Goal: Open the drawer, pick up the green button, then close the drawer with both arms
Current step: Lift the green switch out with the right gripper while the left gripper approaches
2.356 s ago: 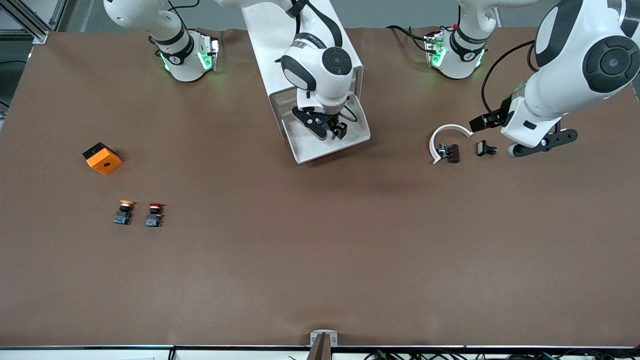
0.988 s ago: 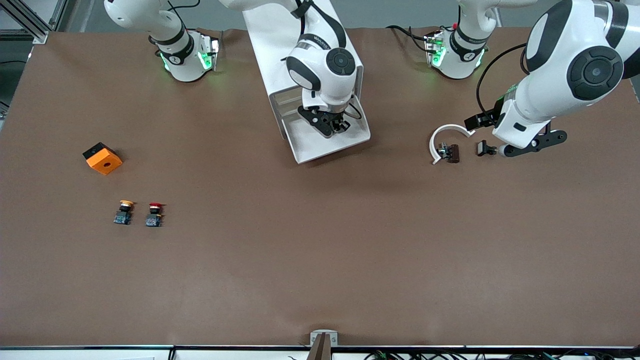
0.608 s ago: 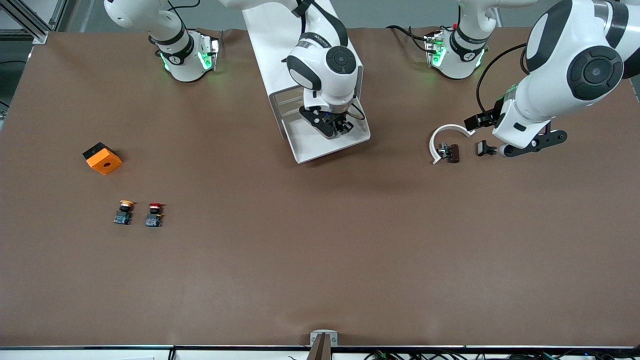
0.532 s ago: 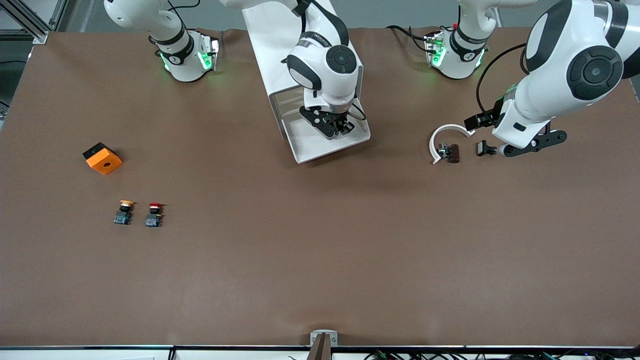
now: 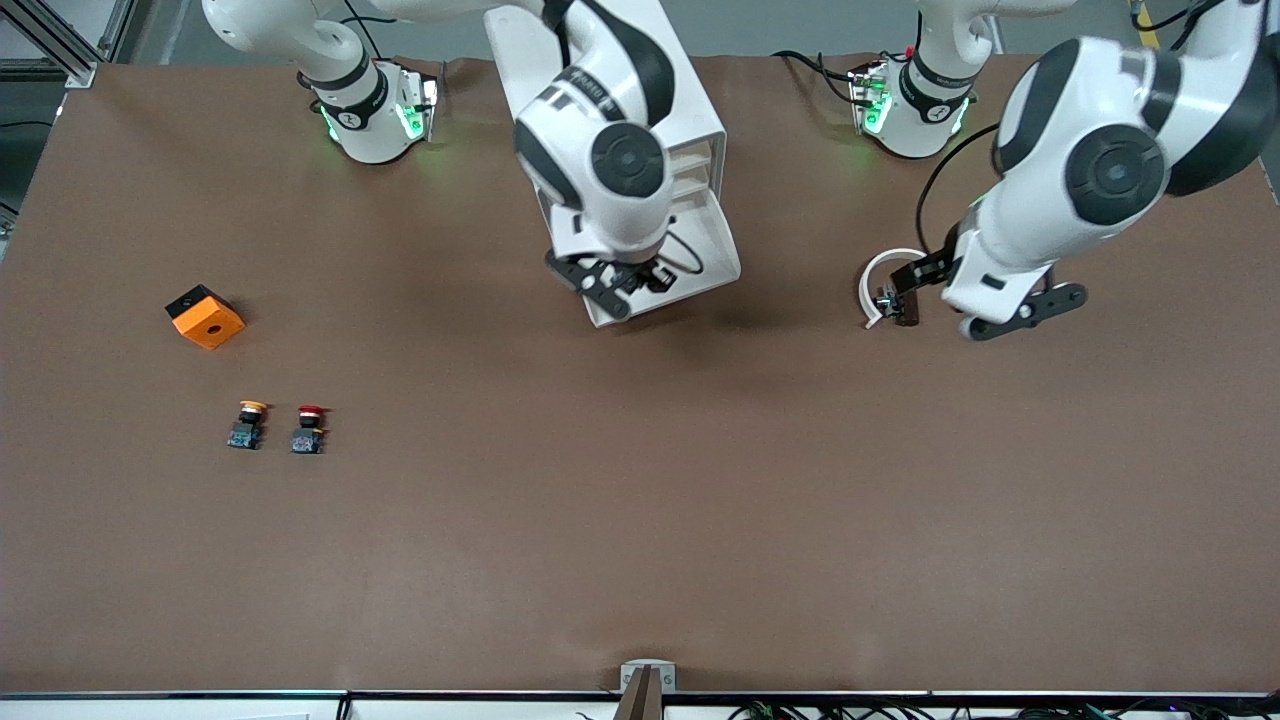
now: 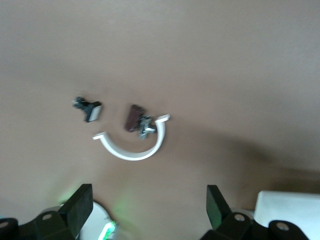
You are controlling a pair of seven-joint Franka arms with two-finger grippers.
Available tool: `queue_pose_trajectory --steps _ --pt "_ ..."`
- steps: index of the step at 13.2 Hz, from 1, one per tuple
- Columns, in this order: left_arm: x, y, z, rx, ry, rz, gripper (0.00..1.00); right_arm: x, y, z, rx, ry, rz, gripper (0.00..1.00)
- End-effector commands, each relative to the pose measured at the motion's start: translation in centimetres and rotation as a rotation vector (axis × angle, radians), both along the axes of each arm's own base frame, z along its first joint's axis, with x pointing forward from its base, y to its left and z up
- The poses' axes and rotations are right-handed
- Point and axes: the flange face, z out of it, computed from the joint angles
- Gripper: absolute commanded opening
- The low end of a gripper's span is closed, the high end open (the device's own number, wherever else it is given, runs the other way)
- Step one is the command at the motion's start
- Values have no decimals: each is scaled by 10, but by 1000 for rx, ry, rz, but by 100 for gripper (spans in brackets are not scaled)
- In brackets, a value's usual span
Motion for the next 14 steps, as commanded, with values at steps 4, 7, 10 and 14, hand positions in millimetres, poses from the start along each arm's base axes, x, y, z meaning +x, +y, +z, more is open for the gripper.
queue_pose_trajectory --steps 4,7,10,14 --pt "15 -80 -75 -19 -55 71 100 107 -150 23 114 0 177 0" --pt "13 -115 -112 -37 -78 90 100 136 -220 -2 125 7 251 0" --pt "1 -156 -154 -55 -97 85 100 156 -278 -38 92 -62 311 0" --pt "-15 -185 -200 -43 -111 38 100 167 -348 -87 96 -147 373 0"
